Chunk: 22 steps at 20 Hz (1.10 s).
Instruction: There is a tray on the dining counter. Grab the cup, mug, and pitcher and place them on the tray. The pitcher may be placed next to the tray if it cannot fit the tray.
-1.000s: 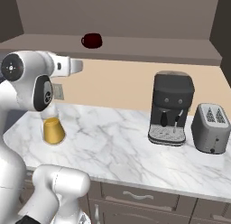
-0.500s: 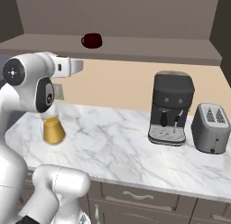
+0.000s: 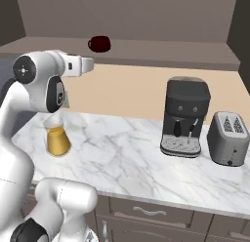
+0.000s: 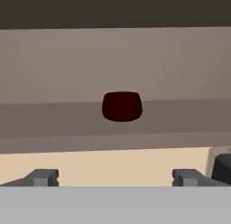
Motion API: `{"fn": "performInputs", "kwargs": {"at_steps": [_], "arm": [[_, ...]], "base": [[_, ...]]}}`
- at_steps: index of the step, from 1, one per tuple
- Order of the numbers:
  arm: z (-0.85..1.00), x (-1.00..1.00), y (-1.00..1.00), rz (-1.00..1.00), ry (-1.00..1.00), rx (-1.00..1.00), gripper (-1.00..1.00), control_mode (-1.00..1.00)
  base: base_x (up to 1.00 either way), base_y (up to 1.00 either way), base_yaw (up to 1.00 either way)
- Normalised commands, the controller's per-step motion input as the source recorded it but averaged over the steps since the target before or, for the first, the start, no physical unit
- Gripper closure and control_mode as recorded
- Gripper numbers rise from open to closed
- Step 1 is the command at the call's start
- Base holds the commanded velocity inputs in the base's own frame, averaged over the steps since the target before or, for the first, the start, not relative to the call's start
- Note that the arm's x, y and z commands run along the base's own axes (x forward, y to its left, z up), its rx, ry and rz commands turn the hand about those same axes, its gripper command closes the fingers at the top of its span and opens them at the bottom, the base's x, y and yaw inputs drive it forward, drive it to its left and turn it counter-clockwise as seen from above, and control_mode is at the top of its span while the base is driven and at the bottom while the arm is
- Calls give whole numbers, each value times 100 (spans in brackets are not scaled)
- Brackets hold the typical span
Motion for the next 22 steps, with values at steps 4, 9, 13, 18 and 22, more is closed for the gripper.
{"fn": "performInputs", "kwargs": {"at_steps": [4,9,13,18,22], "arm": [[1,40,-1,0,0,1,-100,-100],[10,38,-13,0,0,7,-100,-100],[8,36,-9,0,0,6,-100,-100],[6,36,0,0,0,1,-100,-100],[0,27,0,0,0,0,-100,-100]], "base": [[0,0,0],[0,0,0],[0,0,0],[0,0,0],[0,0,0]]}}
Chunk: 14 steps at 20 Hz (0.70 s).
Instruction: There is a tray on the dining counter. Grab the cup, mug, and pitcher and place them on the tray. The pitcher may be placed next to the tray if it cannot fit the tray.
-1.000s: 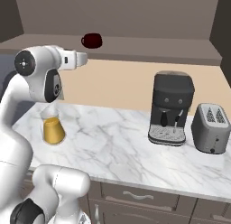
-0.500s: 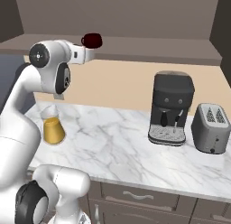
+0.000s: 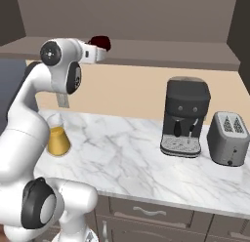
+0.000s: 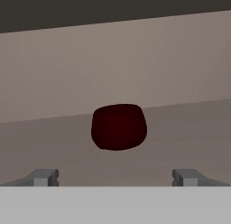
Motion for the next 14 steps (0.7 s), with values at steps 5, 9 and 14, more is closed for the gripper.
{"fn": "performInputs", "kwargs": {"at_steps": [5,9,14], "arm": [[0,9,1,0,0,0,-100,-100],[0,1,15,0,0,0,-100,-100],[0,6,19,0,0,0,-100,-100]], "base": [[0,0,0],[0,0,0],[0,0,0]]}}
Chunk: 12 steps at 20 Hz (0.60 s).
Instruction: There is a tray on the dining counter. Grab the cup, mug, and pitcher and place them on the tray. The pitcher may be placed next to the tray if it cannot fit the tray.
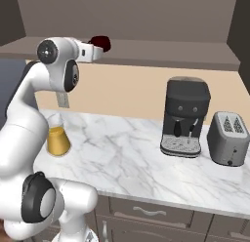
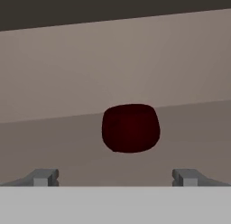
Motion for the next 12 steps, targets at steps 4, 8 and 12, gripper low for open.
{"fn": "performInputs", "kwargs": {"at_steps": [4,8,12], "arm": [[4,16,11,0,0,0,-100,-100],[4,14,1,0,2,0,-100,-100],[0,9,0,0,0,0,-100,-100]], "base": [[0,0,0],[0,0,0],[0,0,0]]}}
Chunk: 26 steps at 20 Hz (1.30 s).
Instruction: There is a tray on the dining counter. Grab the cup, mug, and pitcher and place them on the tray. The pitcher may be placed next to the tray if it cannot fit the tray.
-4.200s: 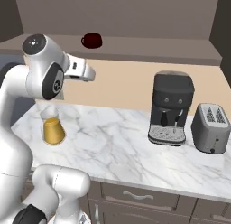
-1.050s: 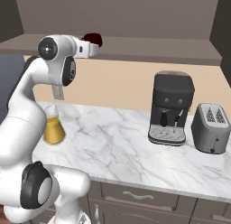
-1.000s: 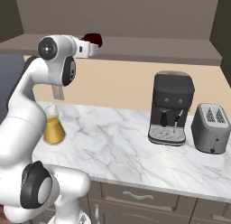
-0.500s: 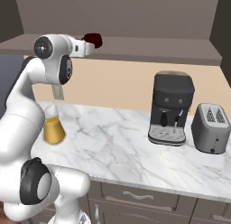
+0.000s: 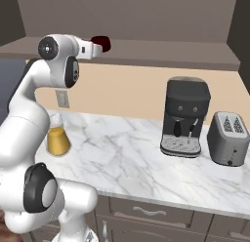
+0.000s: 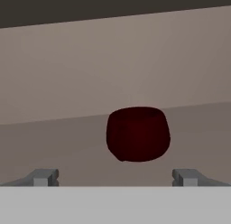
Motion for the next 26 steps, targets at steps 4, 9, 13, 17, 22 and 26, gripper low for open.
{"fn": "performInputs", "kwargs": {"at_steps": [4,9,13,17,22,26], "arm": [[0,7,0,0,0,0,-100,-100],[0,9,0,-1,0,0,-100,-100],[0,21,0,-3,0,0,-100,-100],[0,6,0,-1,0,0,-100,-100],[0,1,0,0,0,0,-100,-100],[0,10,0,-1,0,0,-100,-100]], "base": [[0,0,0],[0,0,0],[0,0,0],[0,0,0],[0,0,0],[0,0,0]]}}
